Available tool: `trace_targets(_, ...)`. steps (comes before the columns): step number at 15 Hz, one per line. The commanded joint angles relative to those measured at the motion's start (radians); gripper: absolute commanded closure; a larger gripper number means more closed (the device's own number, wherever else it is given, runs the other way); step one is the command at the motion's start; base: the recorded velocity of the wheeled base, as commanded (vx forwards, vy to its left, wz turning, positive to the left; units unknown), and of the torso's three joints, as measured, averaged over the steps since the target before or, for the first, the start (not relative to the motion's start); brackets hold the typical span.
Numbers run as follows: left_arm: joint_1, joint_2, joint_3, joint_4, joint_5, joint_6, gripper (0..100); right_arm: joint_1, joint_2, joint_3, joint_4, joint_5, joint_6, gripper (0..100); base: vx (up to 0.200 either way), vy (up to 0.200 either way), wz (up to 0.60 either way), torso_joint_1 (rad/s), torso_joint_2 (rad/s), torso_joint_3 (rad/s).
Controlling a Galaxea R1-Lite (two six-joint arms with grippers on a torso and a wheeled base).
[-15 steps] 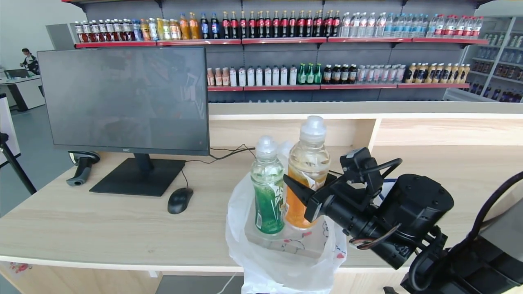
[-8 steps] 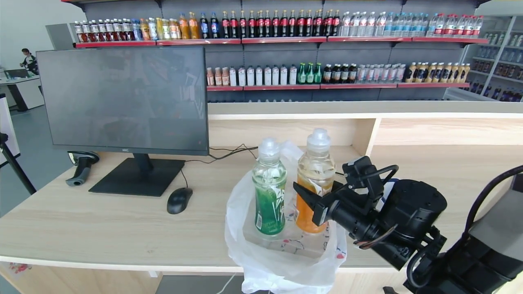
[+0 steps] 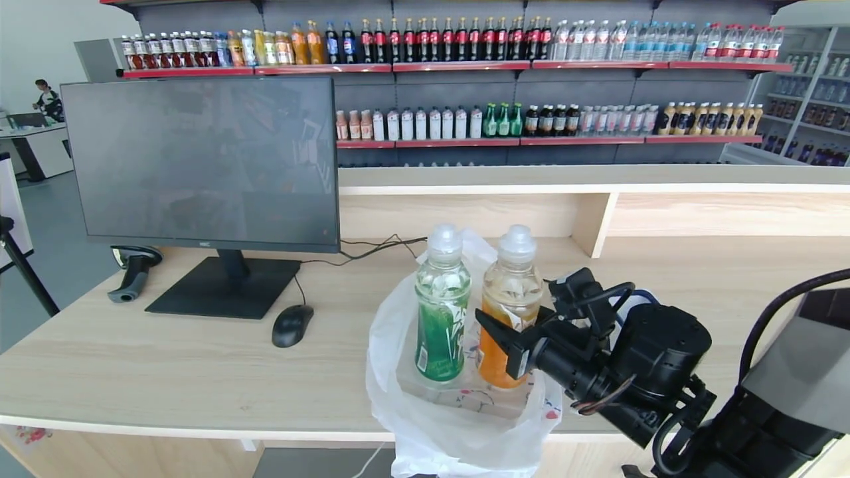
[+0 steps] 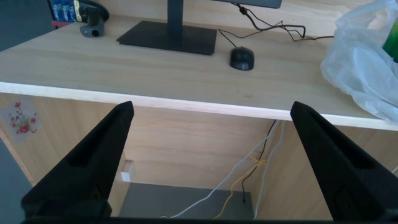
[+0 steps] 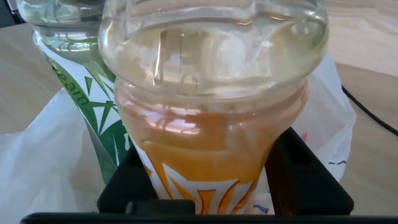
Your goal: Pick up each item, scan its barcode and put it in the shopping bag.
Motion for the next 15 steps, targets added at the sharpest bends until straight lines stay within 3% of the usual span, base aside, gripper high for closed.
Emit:
trace_targets(1, 0.0, 0.0, 0.0, 0.0, 0.0, 0.0, 0, 0.002, 0.014, 0.009, 0.008, 0.0, 0.0, 100, 0.0, 0.0, 0.0, 0.0, 0.0, 0.0)
trace_targets(15, 0.0, 0.0, 0.0, 0.0, 0.002, -0.003, 0, 0.01, 0.021, 0.029, 0.008, 0.0, 0.0, 100, 0.0, 0.0, 0.0, 0.0, 0.0, 0.0)
